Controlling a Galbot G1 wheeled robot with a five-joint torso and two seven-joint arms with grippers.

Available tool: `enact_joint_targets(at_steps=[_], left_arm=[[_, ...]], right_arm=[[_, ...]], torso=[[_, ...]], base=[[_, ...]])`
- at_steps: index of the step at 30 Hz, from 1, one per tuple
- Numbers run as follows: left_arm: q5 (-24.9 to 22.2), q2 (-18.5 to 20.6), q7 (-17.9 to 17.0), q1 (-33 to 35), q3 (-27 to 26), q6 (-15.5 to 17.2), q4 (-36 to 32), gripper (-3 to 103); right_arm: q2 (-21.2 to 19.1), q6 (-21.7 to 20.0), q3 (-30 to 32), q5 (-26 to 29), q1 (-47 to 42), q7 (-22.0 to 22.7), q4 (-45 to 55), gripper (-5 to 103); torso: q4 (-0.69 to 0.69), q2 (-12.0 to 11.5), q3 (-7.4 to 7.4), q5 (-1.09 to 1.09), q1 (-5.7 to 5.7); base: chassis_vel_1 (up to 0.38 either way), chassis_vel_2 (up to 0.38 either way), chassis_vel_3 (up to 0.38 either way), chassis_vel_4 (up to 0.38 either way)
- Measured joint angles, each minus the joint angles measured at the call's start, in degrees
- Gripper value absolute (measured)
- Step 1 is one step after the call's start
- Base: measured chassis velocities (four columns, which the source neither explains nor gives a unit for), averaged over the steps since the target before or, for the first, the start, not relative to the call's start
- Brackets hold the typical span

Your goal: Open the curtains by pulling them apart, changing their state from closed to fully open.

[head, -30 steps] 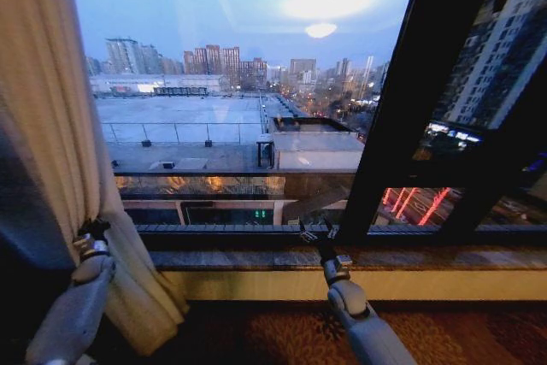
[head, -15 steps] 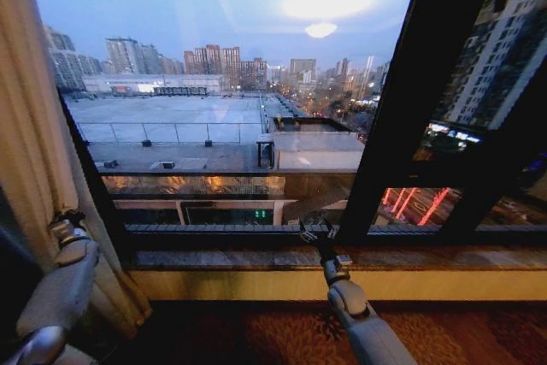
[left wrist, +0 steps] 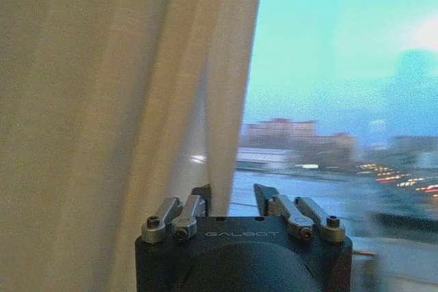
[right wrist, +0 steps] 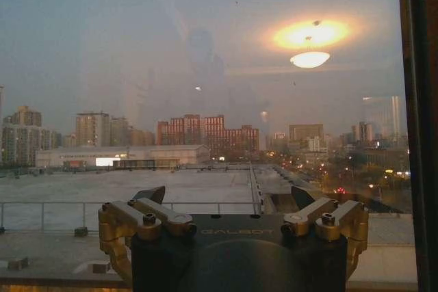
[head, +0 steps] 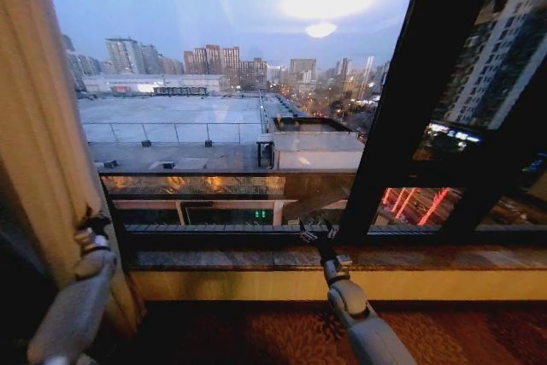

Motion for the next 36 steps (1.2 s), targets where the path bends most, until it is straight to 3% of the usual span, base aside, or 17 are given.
enact_joint_targets(at_steps=[3, 4, 8, 13, 15, 17, 22, 28, 30, 33, 36], left_arm=[[-2.57, -3.93, 4.51, 4.92, 0.30, 0.13, -6.84, 52], [-2.57, -3.93, 4.51, 4.92, 0.30, 0.13, -6.84, 52], [-3.76, -7.95, 7.44, 12.44, -2.06, -1.25, -13.29, 68], [-0.55, -12.12, 7.94, 20.12, -3.65, -4.25, -19.54, 90], [-0.05, -12.93, 7.66, 21.40, -3.68, -4.66, -20.78, 90], [1.42, -14.39, 7.32, 23.63, -3.60, -5.30, -22.84, 98], [3.07, -15.84, 6.55, 24.70, -3.53, -6.18, -23.89, 100], [3.08, -14.68, 7.31, 24.02, -3.97, -7.00, -22.82, 100], [3.00, -14.22, 8.50, 23.82, -4.11, -7.08, -22.43, 100], [2.09, -13.06, 13.97, 23.28, -4.82, -7.83, -20.93, 100], [1.33, -12.51, 16.77, 22.97, -5.10, -7.96, -20.11, 100]], right_arm=[[0.00, 0.00, 0.00, 0.00, 0.00, 0.00, 0.00, 100], [0.00, 0.00, 0.00, 0.00, 0.00, 0.00, 0.00, 100], [0.00, 0.00, 0.01, 0.00, 0.00, 0.00, 0.00, 100], [0.00, 0.00, 0.00, 0.00, 0.00, 0.00, 0.00, 100], [0.00, 0.00, 0.00, 0.00, 0.00, 0.00, 0.00, 100], [0.00, 0.00, 0.00, 0.00, 0.00, 0.00, 0.00, 100], [0.00, 0.00, 0.01, 0.00, 0.00, 0.00, 0.00, 100], [0.00, 0.00, 0.00, 0.00, 0.00, 0.00, 0.00, 100], [0.00, 0.00, 0.00, 0.00, 0.00, 0.00, 0.00, 100], [0.00, 0.00, 0.00, 0.00, 0.00, 0.00, 0.00, 100], [0.00, 0.00, 0.00, 0.00, 0.00, 0.00, 0.00, 100]], torso=[[-0.04, 0.01, 0.00, -0.01, 0.00], [-0.04, 0.01, 0.00, -0.01, 0.00], [-0.02, 0.00, 0.00, -0.01, 0.00], [-0.01, 0.01, -0.01, -0.01, -0.01], [-0.01, 0.01, -0.01, -0.01, -0.01], [-0.01, 0.01, 0.00, -0.01, 0.00], [-0.02, 0.01, 0.00, -0.02, -0.01], [-0.02, 0.01, 0.01, -0.02, 0.00], [-0.02, 0.00, 0.01, -0.02, 0.00], [-0.02, 0.00, 0.01, -0.03, -0.01], [-0.01, 0.00, 0.01, -0.03, 0.00]], base=[[0.000, 0.000, 0.000, 0.000], [0.000, 0.000, 0.000, 0.000], [0.000, 0.000, 0.000, 0.000], [0.000, 0.000, 0.000, 0.000], [0.000, 0.000, 0.000, 0.000], [0.000, 0.000, 0.000, 0.000], [0.000, 0.000, 0.000, 0.000], [0.000, 0.000, 0.000, 0.000], [0.000, 0.000, 0.000, 0.000], [0.000, 0.000, 0.000, 0.000], [0.000, 0.000, 0.000, 0.000]])
